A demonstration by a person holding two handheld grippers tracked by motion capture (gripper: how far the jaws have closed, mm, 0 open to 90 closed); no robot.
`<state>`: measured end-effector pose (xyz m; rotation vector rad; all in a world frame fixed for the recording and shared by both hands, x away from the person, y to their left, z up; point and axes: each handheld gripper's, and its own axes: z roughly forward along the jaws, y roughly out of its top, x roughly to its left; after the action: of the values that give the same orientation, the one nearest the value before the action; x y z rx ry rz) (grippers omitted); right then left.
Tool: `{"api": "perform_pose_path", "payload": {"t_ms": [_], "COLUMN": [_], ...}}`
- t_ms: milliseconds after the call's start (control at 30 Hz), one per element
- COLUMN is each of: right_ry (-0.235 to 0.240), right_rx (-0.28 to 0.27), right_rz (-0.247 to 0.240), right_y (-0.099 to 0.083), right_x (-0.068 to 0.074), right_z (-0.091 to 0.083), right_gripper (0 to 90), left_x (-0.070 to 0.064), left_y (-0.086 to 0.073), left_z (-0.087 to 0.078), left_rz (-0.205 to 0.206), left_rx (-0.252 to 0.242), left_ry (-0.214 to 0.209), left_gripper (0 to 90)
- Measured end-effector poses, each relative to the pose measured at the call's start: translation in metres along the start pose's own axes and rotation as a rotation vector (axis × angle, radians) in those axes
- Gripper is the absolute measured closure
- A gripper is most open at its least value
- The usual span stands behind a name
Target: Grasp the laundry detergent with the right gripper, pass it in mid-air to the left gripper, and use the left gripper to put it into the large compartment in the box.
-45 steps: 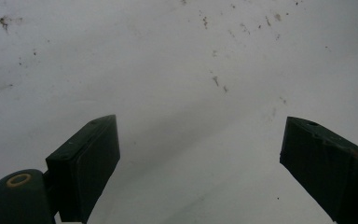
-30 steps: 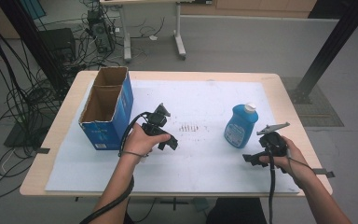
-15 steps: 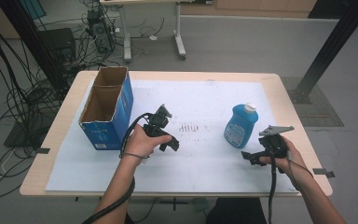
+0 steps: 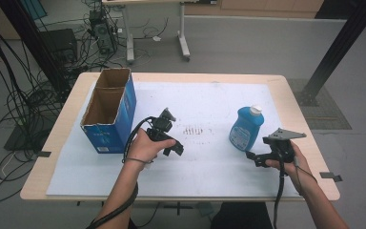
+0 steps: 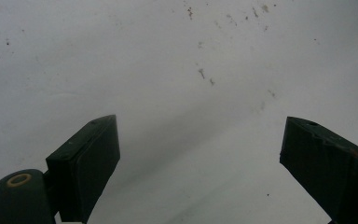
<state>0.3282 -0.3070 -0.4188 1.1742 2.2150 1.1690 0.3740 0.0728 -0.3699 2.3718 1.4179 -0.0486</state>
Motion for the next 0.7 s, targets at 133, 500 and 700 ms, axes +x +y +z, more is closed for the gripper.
{"api": "perform_pose_path", "payload": {"t_ms": [133, 500, 700], "right_ry": [0.007, 0.009, 0.003], "right_rx": [-0.017, -0.103, -0.164], "right_rz": [0.006, 0.008, 0.005], "right_y": [-0.0009, -0.0013, -0.0012], "right_x": [0.0000, -0.0008, 0.0005], "right_z": [0.0004, 0.0012, 0.0025], "right_gripper": [5.8, 5.7, 5.8], "left_x": [0.0004, 0.0000, -0.0020], "left_y": [-0.0001, -0.0008, -0.0004], "left_z": [-0.0004, -0.0015, -0.0025], "left_rz": [-0.003, -0.005, -0.001], "left_rx": [-0.003, -0.009, -0.015], "left_ry": [-0.002, -0.008, -0.012], "left_gripper": [12.3, 12.3, 12.3]}}
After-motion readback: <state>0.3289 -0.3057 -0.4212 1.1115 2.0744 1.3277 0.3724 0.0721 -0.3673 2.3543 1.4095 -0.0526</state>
